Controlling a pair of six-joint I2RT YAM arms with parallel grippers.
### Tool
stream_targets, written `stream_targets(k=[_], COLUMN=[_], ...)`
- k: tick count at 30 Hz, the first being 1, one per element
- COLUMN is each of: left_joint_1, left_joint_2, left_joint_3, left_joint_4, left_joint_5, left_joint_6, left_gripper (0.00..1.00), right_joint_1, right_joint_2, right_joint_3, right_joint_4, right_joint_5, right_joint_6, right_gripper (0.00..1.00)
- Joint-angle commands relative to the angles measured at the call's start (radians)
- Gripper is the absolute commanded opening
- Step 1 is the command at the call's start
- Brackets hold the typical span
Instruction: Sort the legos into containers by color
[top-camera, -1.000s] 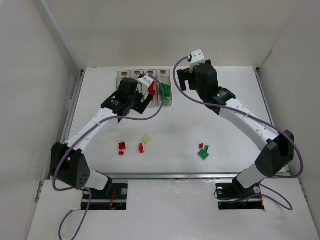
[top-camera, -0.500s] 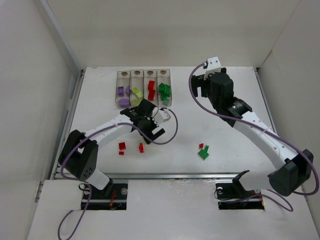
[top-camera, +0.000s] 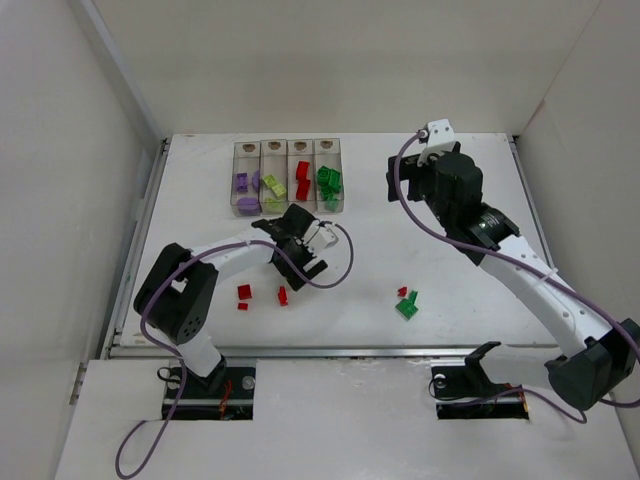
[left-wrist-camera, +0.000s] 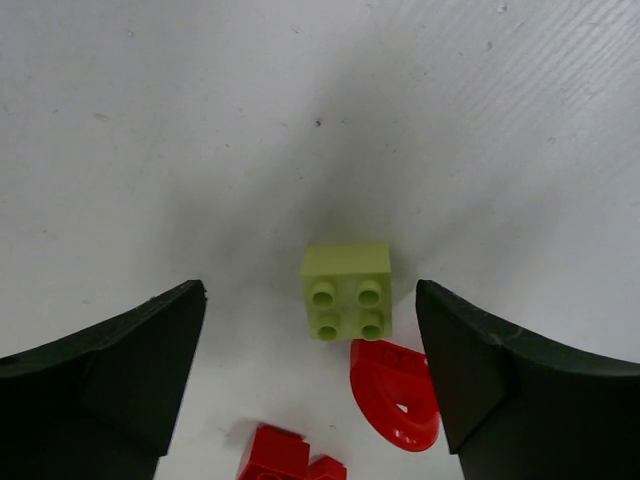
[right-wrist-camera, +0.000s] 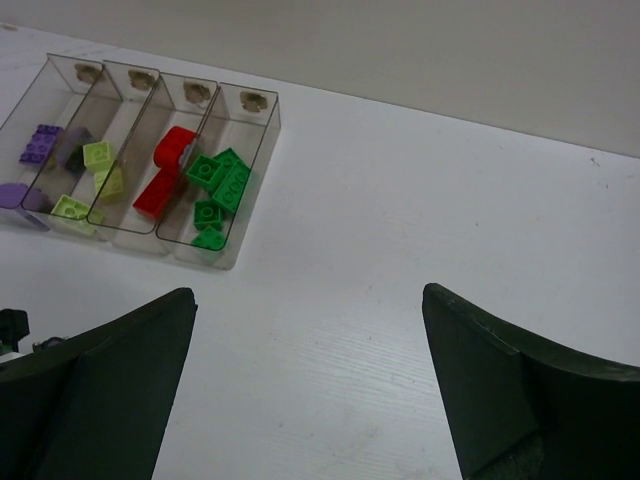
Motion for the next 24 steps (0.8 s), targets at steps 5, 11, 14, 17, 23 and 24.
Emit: stream_targets(k=[5,11,14,17,23,24], left_joint_1=[0.000,0.000,0.000,0.072,0.216,0.225], left_joint_2=[0.013,0.039,-0.001,-0.031,0.018,0.037], left_joint_3=[-0.005,0.044,0.105,0.229,0.395,0.443], left_joint_4=[-0.035,-0.082,-0.093,-0.093,0.081,0.095], left_joint_5=[0.083,0.093,0.083,0.058,-0.072,-0.112], left_joint_6=[-0.016,-0.016,-0.028,-0.072,-0.164,-0.164], left_gripper=[0.45,0.00,0.00,0.00,0.00,0.04], right_joint_1=[-0.005,-0.005,-0.005,-0.005,-0.014,-0.014], right_joint_2=[-0.026,-0.037,-0.027,0.003,0.113,0.129], right_joint_3=[0.007,-0.003,-0.003,0.007,0.094,0.105], right_joint_4=[0.025,0.025,0.025,0.025,0.025,0.025], right_joint_5=[-0.017,-0.017,-0.026,-0.045,-0.092,-0.093], right_joint_6=[0.012,0.003,0.003,0.003,0.003,0.003], right_gripper=[1.00,1.00,1.00,1.00,1.00,1.00])
